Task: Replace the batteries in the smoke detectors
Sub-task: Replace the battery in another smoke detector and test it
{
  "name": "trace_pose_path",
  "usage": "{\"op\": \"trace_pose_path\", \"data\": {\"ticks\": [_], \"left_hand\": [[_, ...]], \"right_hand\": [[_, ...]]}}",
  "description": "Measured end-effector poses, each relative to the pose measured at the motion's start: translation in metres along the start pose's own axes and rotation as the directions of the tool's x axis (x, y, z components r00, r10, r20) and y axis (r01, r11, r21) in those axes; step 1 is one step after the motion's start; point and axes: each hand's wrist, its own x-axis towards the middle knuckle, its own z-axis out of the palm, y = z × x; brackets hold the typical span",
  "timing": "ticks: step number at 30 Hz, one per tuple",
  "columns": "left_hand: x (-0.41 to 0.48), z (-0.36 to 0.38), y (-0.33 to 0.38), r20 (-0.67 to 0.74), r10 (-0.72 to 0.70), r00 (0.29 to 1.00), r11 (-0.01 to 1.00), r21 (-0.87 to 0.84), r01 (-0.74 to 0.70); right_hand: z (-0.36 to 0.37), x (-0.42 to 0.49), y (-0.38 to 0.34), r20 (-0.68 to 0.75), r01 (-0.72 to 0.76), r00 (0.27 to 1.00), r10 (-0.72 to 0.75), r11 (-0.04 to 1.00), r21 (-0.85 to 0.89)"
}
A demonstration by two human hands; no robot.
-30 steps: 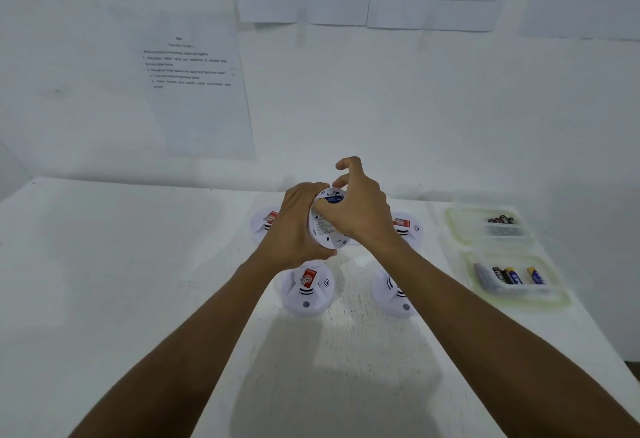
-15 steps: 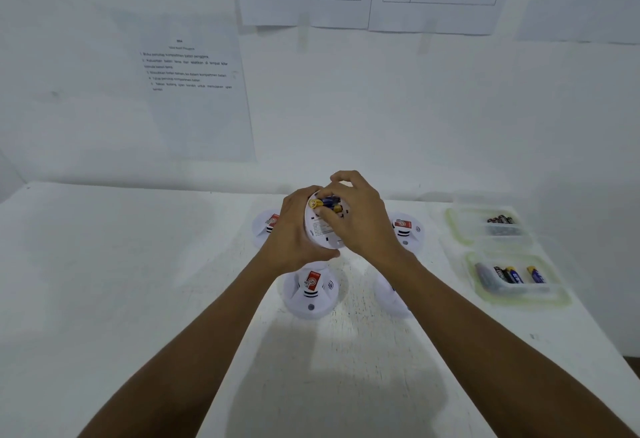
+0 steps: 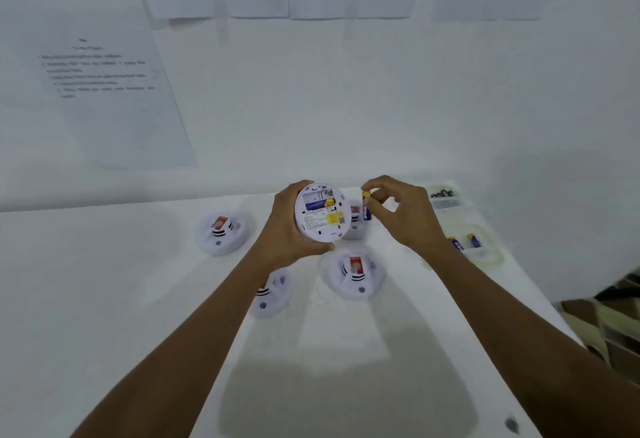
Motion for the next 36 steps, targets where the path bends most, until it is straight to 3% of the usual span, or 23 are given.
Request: {"op": "trace_pose_path", "data": {"ticks": [3,8,13,18,22,24,26,29,36], "left_hand": [[0.008,0.036,0.011,0.024,0.003,1.000,0.999,-0.042,-0.002],[0.019,0.095,0.032,0.022,-0.014,1.000,0.999,-0.040,0.015],[0.018,0.138,0.047,0.032,-0.029,0.999,0.999,-0.022,0.030],[0.016,0.158,0.057,0.013,-0.044,0.999,0.997,-0.062,0.044],[0.017,0.160,0.063,-0.007,-0.034,0.999,0.998,-0.055,0.034],[0.018,0.161,0.064,-0.016,-0.017,1.000,0.999,-0.031,0.017],[0.020,0.164,0.064,-0.026,0.004,1.000,1.000,-0.018,-0.004],[0.026,0.170,0.064,-0.049,0.024,0.999,1.000,-0.007,-0.024],[0.032,0.182,0.054,-0.068,-0.015,0.998,0.996,0.085,0.021]], "right_hand": [[-0.047,-0.007,0.036,0.036,-0.086,0.996,0.088,0.995,-0.055],[-0.110,-0.008,0.101,0.155,-0.163,0.961,0.229,0.922,-0.350],[-0.127,-0.005,0.139,0.314,-0.044,0.893,0.322,0.757,-0.651],[-0.127,-0.006,0.148,0.410,0.056,0.852,0.325,0.723,-0.689],[-0.134,-0.006,0.149,0.353,-0.026,0.895,0.275,0.819,-0.573],[-0.137,-0.007,0.144,0.278,-0.119,0.936,0.217,0.936,-0.331],[-0.138,-0.011,0.128,0.199,-0.121,0.972,0.129,0.991,-0.054],[-0.131,-0.018,0.099,0.165,-0.121,0.981,0.105,0.989,0.090],[-0.102,-0.031,0.080,0.092,-0.326,0.945,0.312,0.916,0.233]]}}
